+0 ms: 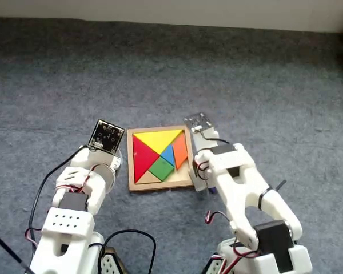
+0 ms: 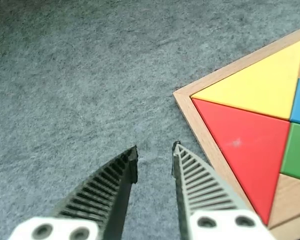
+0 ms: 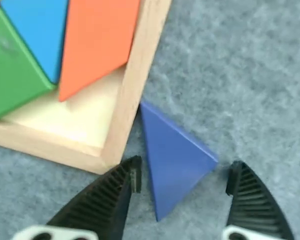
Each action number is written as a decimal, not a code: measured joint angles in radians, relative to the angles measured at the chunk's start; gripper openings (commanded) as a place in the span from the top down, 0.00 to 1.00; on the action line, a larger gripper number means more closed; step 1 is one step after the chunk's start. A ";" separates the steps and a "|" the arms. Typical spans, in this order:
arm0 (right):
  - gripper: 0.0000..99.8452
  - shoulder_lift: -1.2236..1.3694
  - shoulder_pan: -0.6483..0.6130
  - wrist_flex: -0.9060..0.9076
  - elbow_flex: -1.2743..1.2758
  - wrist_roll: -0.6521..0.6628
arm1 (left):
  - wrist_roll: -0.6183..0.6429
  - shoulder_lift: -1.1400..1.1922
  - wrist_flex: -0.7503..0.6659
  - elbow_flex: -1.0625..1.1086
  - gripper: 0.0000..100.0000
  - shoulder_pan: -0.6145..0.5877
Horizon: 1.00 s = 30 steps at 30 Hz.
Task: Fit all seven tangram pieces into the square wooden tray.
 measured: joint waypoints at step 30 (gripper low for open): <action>0.84 0.035 -0.002 -0.003 -0.049 0.100 | 0.000 0.000 0.000 0.000 0.87 0.000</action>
